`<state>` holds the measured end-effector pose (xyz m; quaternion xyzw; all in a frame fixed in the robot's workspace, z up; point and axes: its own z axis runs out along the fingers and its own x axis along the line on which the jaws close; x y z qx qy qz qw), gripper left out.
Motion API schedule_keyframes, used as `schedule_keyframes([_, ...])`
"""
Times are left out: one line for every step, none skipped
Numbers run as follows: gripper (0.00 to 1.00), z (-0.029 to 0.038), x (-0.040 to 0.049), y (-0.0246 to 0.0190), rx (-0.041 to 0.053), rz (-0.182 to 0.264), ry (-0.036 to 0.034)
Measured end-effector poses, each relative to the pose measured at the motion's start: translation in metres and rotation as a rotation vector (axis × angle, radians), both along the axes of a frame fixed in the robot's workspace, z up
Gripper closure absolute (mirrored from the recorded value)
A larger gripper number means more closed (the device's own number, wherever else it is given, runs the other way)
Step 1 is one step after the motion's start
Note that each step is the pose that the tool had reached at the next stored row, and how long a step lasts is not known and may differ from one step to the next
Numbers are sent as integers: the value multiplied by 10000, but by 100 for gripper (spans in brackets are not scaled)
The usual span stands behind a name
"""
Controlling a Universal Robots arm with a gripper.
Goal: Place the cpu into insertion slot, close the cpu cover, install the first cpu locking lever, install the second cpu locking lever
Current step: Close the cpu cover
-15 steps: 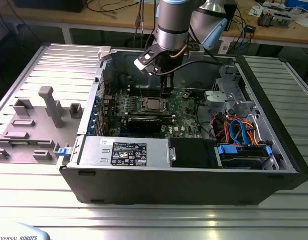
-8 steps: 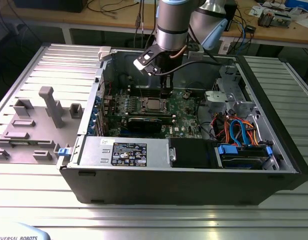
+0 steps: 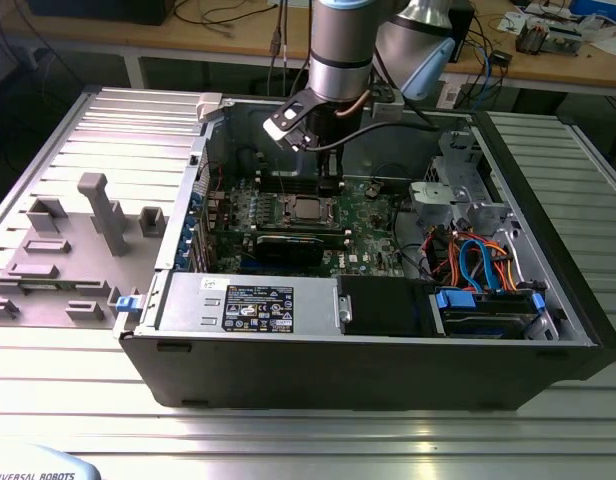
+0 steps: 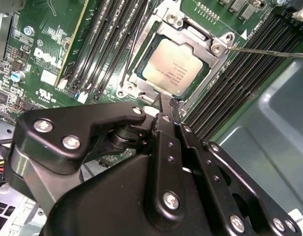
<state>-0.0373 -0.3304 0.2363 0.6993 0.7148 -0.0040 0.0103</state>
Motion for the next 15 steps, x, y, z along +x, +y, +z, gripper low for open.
schedule_keyframes([89, 0, -7, 0, 0, 0, 1])
schedule_keyframes([89, -1, -15, 0, 0, 0, 3])
schedule_keyframes([89, -1, -23, 0, 0, 0, 3])
schedule_keyframes([89, -1, -29, 0, 1, 0, 4])
schedule_keyframes([89, -2, -43, 0, 3, 0, 4])
schedule_keyframes([89, -2, -66, -1, 4, 0, 5])
schedule_keyframes([89, -3, -85, -1, 5, 0, 5])
schedule_keyframes([89, -3, -104, -1, 6, 1, 7])
schedule_keyframes([89, -5, -136, -1, 9, 0, 7])
schedule_keyframes([89, -9, -171, 0, 16, 0, 11])
schedule_keyframes([89, -13, -188, 0, 18, -1, 27])
schedule_keyframes([89, -18, -209, -1, 17, 0, 58])
schedule_keyframes([89, -26, -231, -1, 18, 0, 87])
schedule_keyframes([89, -32, -243, 0, 19, 0, 107])
schedule_keyframes([89, -41, -267, -1, 17, 0, 129])
